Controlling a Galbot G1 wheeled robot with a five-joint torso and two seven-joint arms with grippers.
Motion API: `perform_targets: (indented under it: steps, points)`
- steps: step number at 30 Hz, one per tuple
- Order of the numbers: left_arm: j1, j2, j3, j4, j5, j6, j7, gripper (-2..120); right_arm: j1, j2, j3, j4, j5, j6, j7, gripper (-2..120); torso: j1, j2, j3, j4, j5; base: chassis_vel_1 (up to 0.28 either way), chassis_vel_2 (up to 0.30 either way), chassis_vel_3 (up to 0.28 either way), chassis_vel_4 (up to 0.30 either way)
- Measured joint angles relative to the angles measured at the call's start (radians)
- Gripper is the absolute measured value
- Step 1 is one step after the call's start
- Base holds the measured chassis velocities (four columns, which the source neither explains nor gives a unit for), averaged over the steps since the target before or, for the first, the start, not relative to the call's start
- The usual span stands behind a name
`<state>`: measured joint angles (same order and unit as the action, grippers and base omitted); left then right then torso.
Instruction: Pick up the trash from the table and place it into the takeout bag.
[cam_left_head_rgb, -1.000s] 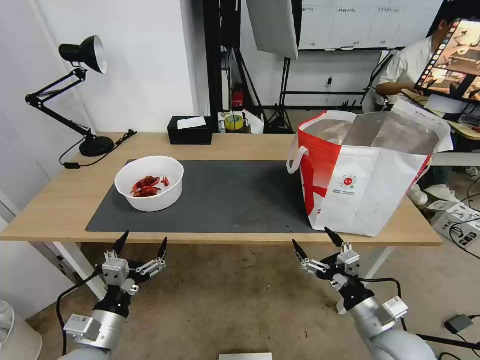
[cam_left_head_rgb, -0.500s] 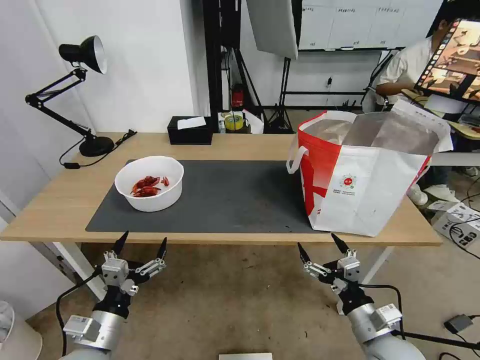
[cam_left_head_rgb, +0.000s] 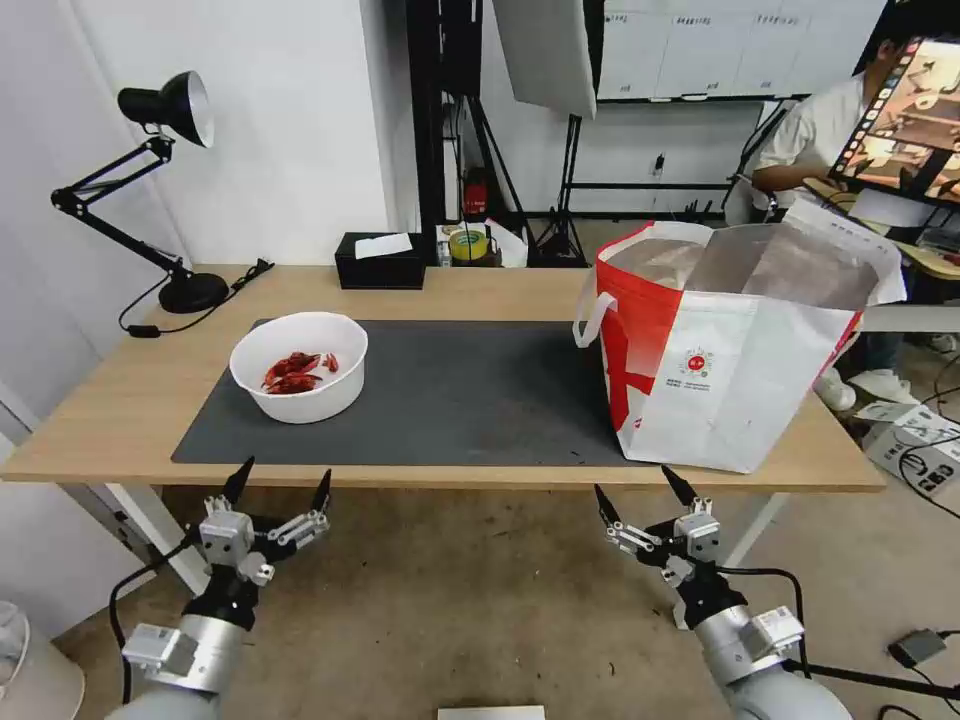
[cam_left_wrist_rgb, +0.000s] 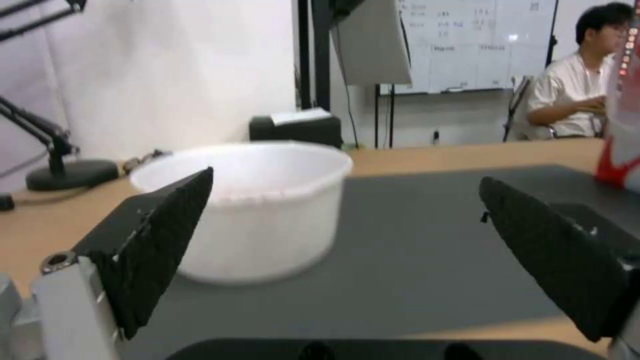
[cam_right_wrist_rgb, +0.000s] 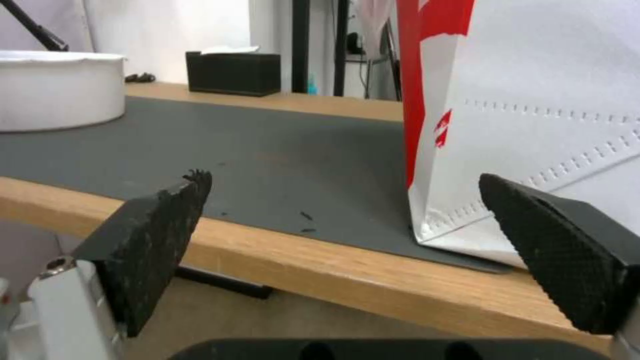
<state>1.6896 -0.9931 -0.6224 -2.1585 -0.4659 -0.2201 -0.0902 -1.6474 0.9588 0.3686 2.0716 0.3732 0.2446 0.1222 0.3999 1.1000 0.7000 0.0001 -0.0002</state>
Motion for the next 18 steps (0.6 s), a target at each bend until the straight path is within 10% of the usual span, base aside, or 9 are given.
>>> perform_targets:
  steps: [10,18]
  points:
    - [-0.187,0.253,-0.043,0.035,-0.243,0.123,-0.102,100,0.001,-0.001,0.0,0.001,0.001,-0.001,-0.001,100,0.0,0.0,0.0,0.0001,0.0,0.0,0.0,0.0,0.0]
    - [-0.439,0.382,0.096,0.172,-0.401,0.183,-0.123,100,0.001,-0.001,0.0,0.001,0.001,-0.001,-0.001,100,0.0,0.0,0.0,-0.0002,0.0,0.0,0.0,0.0,0.0]
